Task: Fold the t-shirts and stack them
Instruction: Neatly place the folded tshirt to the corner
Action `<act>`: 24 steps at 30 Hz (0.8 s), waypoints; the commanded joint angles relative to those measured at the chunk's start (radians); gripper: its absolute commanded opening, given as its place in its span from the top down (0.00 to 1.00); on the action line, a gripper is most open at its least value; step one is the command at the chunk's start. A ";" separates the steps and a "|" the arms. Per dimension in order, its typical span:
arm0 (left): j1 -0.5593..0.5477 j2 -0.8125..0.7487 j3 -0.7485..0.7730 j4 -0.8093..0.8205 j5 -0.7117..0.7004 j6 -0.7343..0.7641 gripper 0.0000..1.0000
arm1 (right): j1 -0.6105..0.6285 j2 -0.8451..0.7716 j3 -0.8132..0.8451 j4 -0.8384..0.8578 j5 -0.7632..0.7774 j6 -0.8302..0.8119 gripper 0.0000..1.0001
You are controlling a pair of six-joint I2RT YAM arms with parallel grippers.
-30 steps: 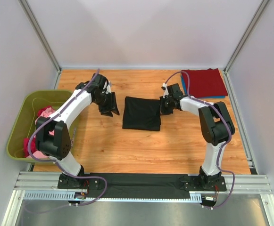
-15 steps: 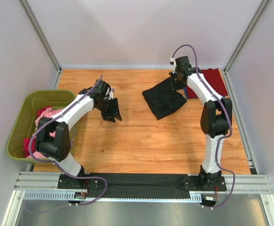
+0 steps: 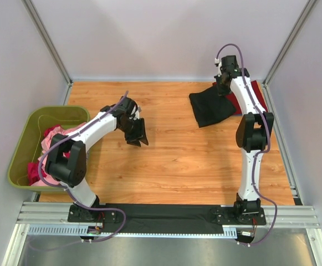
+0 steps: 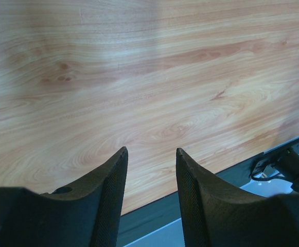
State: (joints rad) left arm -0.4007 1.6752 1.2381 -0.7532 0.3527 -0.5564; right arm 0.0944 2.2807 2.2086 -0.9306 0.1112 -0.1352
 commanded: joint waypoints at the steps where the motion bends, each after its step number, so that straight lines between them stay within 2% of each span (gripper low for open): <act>1: -0.029 0.020 0.026 -0.014 -0.008 -0.020 0.51 | -0.033 0.029 0.164 -0.085 0.009 -0.067 1.00; 4: -0.056 0.015 0.026 -0.058 -0.018 -0.030 0.51 | -0.108 0.046 0.281 -0.160 -0.001 -0.081 1.00; 6: -0.073 0.006 0.020 -0.093 -0.021 -0.057 0.51 | -0.171 0.053 0.296 -0.139 -0.036 -0.080 1.00; 9: -0.107 -0.019 0.003 -0.118 -0.012 -0.105 0.50 | -0.257 0.147 0.370 -0.111 -0.057 -0.076 1.00; 12: -0.139 -0.022 0.017 -0.166 -0.023 -0.122 0.50 | -0.334 0.239 0.422 -0.048 -0.085 -0.061 1.00; 13: -0.156 -0.017 0.029 -0.175 -0.030 -0.126 0.50 | -0.363 0.258 0.428 0.022 -0.088 -0.047 1.00; 14: -0.162 -0.011 0.040 -0.193 -0.041 -0.128 0.50 | -0.375 0.281 0.403 0.074 -0.091 -0.018 0.89; 15: -0.171 0.012 0.049 -0.208 -0.044 -0.126 0.50 | -0.380 0.296 0.386 0.126 -0.073 -0.017 0.72; 16: -0.174 0.023 0.069 -0.225 -0.050 -0.123 0.50 | -0.380 0.315 0.390 0.188 -0.053 -0.029 0.48; 17: -0.178 0.033 0.078 -0.247 -0.060 -0.119 0.50 | -0.378 0.350 0.402 0.200 -0.038 -0.043 0.33; 20: -0.182 0.069 0.141 -0.310 -0.075 -0.105 0.50 | -0.383 0.317 0.337 0.239 -0.058 -0.021 0.30; 24: -0.194 0.049 0.219 -0.330 -0.090 -0.096 0.50 | -0.378 0.226 0.263 0.236 -0.035 0.020 0.18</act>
State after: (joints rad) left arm -0.5854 1.7462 1.3849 -1.0306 0.2840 -0.6518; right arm -0.3141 2.6183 2.4905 -0.7635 0.0731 -0.1539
